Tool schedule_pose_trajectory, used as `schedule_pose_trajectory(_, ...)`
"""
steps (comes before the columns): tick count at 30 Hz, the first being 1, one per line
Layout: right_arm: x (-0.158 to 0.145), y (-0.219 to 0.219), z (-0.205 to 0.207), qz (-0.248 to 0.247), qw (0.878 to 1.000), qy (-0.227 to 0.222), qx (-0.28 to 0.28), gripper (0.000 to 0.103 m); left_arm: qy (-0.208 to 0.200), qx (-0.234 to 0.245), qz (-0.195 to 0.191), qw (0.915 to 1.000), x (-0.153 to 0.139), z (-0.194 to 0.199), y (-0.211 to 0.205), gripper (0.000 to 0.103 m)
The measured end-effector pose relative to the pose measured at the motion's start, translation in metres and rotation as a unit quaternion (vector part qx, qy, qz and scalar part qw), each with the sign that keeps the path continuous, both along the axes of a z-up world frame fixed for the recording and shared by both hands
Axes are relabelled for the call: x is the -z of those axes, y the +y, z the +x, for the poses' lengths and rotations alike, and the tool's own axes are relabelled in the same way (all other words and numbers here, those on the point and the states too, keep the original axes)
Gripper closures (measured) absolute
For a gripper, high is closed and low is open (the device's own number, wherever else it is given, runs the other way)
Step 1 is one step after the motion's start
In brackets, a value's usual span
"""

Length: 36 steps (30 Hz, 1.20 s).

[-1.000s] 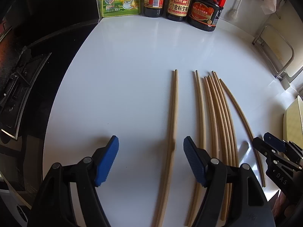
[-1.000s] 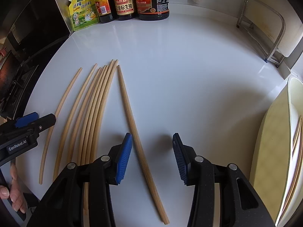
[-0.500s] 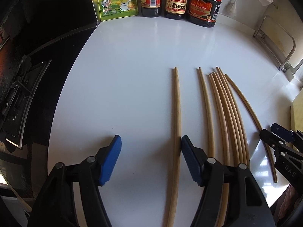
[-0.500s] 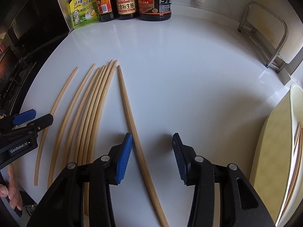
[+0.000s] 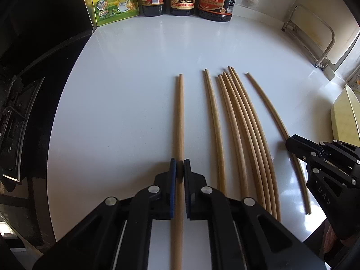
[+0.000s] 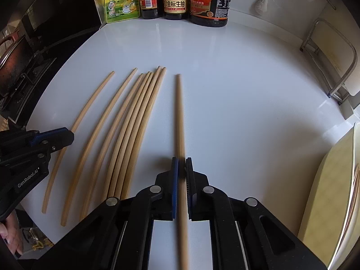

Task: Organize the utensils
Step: 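Carry the held chopsticks with both tools over the white basin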

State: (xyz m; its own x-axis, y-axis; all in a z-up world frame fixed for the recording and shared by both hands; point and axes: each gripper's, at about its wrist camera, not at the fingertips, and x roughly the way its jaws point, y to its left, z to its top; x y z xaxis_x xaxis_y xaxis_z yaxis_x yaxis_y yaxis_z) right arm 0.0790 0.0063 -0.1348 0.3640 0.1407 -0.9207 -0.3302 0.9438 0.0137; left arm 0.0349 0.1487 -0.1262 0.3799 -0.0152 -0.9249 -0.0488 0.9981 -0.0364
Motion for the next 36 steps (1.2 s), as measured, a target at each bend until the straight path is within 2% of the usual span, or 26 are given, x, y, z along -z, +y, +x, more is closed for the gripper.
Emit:
schedule_pose_trajectory(5, -0.009, -0.008, -0.004, 0.034, 0.999, 0.023, 0.026, 0.097, 0.019, 0.001, -0.022, 0.9996, -0.006, -0.005, 0.004, 0.096)
schedule_pose_trajectory(9, -0.022, -0.012, -0.012, 0.048, 0.998, 0.023, 0.034, 0.097, 0.02, 0.003, -0.027, 0.9994, -0.02, -0.009, 0.004, 0.096)
schedule_pose_trajectory(13, -0.042, -0.023, -0.022, 0.082, 0.995, 0.024, 0.053, 0.097, 0.02, 0.008, -0.036, 0.9991, -0.037, -0.01, 0.0, 0.096)
schedule_pose_trajectory(17, -0.068, -0.039, -0.033, 0.101, 0.993, 0.006, 0.066, 0.097, 0.002, 0.028, -0.037, 0.9989, -0.062, -0.008, -0.016, 0.096)
schedule_pose_trajectory(22, -0.097, -0.073, -0.047, 0.11, 0.989, -0.027, 0.098, 0.097, -0.032, 0.083, -0.034, 0.9955, -0.094, 0.0, -0.055, 0.096)
schedule_pose_trajectory(28, -0.119, -0.141, -0.07, 0.105, 0.976, -0.067, 0.18, 0.097, -0.059, 0.179, -0.038, 0.9813, -0.118, 0.01, -0.131, 0.096)
schedule_pose_trajectory(36, -0.124, -0.242, -0.108, 0.091, 0.943, -0.091, 0.306, 0.097, -0.071, 0.314, -0.053, 0.9453, -0.133, 0.011, -0.246, 0.096)
